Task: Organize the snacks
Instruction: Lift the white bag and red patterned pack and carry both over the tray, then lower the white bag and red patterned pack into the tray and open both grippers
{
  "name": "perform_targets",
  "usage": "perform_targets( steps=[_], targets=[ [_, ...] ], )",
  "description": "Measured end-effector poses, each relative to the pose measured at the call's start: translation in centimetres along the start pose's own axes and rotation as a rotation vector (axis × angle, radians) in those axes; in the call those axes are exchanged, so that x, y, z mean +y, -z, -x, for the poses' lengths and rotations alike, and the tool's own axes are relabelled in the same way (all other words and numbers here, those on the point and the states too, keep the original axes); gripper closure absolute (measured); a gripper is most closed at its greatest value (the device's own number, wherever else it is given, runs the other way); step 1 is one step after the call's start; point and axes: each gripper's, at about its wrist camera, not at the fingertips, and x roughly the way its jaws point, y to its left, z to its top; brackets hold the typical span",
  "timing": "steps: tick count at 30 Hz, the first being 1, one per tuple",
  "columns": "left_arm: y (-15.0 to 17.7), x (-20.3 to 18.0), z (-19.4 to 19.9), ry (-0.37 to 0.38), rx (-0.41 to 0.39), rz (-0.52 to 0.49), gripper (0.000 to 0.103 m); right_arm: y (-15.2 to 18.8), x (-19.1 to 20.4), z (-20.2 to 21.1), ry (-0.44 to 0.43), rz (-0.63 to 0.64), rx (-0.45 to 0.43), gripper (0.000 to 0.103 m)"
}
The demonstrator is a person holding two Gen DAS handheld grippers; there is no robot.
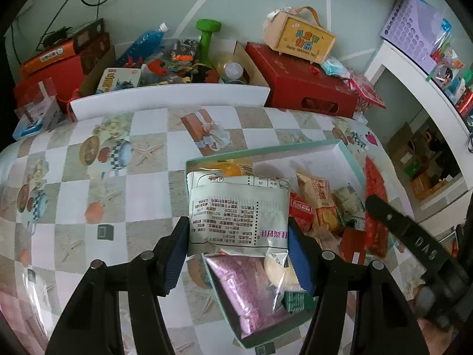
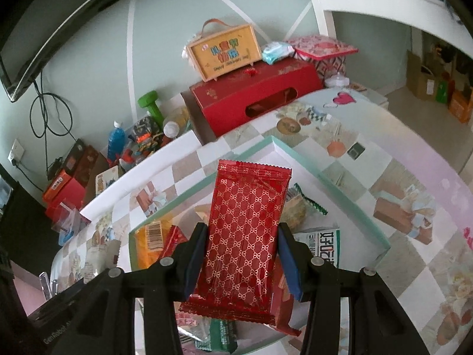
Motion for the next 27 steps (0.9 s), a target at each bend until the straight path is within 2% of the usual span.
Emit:
perform_targets(
  steps=[7, 18, 27],
  targets=[
    [-1.4, -1.2, -1.9, -0.033, 0.028, -0.030, 0.039, 0.3, -1.0, -2.5, -0.015, -0.031, 0.058, 0.053],
    [-3.0, -3.8, -4.1, -0.079, 0.065, -0.111, 0.039, -1.0, -1.6, -3.8, -0.039, -0.025, 0.030, 0.053],
    [-4.0, -5.5, -6.1, -0.084, 0.088, -0.149, 0.038, -1.3, -1.6, -4.9, -0.059, -0.016, 0.022, 0.053]
  ],
)
